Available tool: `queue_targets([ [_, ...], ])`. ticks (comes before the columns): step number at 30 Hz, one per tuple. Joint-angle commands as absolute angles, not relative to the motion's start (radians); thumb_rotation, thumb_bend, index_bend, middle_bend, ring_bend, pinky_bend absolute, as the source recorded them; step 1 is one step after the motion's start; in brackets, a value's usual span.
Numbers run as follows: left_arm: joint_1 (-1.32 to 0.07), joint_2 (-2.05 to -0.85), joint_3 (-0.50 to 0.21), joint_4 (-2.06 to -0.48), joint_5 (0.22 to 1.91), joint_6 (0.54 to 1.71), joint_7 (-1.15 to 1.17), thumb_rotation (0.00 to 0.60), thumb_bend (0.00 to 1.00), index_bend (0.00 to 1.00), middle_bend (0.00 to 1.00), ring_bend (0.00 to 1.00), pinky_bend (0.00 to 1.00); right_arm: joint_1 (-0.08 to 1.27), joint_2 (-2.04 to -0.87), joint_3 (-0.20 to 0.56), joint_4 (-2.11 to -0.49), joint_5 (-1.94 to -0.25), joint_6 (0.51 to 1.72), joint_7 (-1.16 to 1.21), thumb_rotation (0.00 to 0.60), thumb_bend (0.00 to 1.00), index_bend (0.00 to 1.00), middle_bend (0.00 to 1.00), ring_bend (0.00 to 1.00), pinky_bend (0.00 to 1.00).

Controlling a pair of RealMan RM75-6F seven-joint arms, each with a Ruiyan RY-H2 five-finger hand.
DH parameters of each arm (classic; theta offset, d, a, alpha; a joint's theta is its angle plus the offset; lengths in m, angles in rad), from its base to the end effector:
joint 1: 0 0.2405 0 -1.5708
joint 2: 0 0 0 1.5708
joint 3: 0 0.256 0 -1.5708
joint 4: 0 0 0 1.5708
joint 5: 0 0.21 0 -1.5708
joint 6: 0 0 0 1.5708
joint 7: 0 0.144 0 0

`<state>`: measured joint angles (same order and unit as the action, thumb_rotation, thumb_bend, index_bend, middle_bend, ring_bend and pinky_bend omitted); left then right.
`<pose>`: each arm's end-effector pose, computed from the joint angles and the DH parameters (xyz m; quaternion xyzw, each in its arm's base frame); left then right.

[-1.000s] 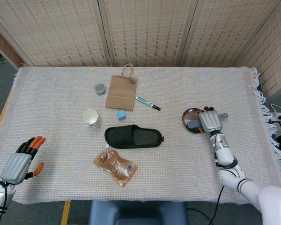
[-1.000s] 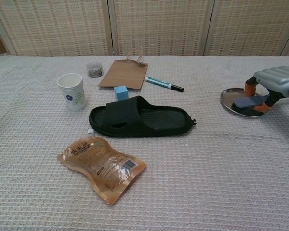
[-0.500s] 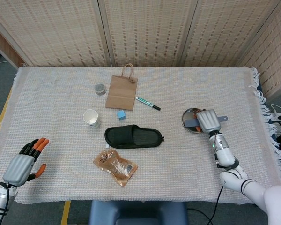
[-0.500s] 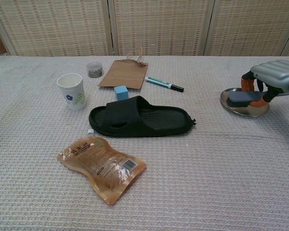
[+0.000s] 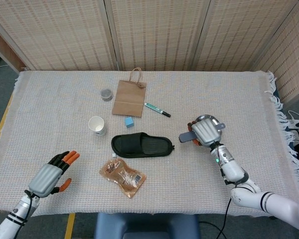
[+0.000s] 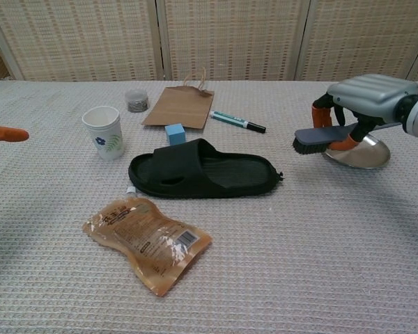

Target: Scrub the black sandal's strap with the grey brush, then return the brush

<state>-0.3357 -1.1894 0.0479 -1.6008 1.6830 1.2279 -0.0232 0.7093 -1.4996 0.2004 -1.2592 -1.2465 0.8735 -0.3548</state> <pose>-0.2568 0.2191 0.0822 -0.7480 -0.3702 -0.3791 0.3996 -0.2001 -0.3796 0.0176 0.7709 -0.2837 0.3002 0.4849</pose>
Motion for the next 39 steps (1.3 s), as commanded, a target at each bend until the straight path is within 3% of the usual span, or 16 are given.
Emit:
queue_targets([
  [1, -0.379, -1.198, 0.056, -1.640, 1.693, 1.169, -0.023, 0.600, 0.46, 0.00, 0.00, 0.00, 0.13, 0.731, -1.477, 0.230, -1.320, -1.181, 0.876, -0.414, 0.600, 0.29, 0.76, 0.58, 0.48, 0.70],
  [16, -0.541, -1.339, -0.031, -1.533, 1.669, 1.059, -0.122, 0.600, 0.46, 0.00, 0.00, 0.00, 0.08, 0.752, -1.453, 0.215, -1.387, -1.110, 0.874, -0.448, 0.600, 0.29, 0.76, 0.58, 0.48, 0.70],
  [29, -0.654, -1.489, -0.045, -1.407, 1.636, 0.953, -0.136, 0.600, 0.46, 0.00, 0.00, 0.00, 0.07, 0.779, -1.440, 0.211, -1.431, -1.045, 0.895, -0.514, 0.600, 0.29, 0.76, 0.58, 0.48, 0.70],
  [39, -0.691, -1.554, -0.039, -1.296, 1.617, 0.942, -0.162, 0.600, 0.46, 0.00, 0.00, 0.00, 0.06, 0.787, -1.432, 0.198, -1.448, -1.027, 0.900, -0.514, 0.600, 0.30, 0.76, 0.58, 0.48, 0.70],
])
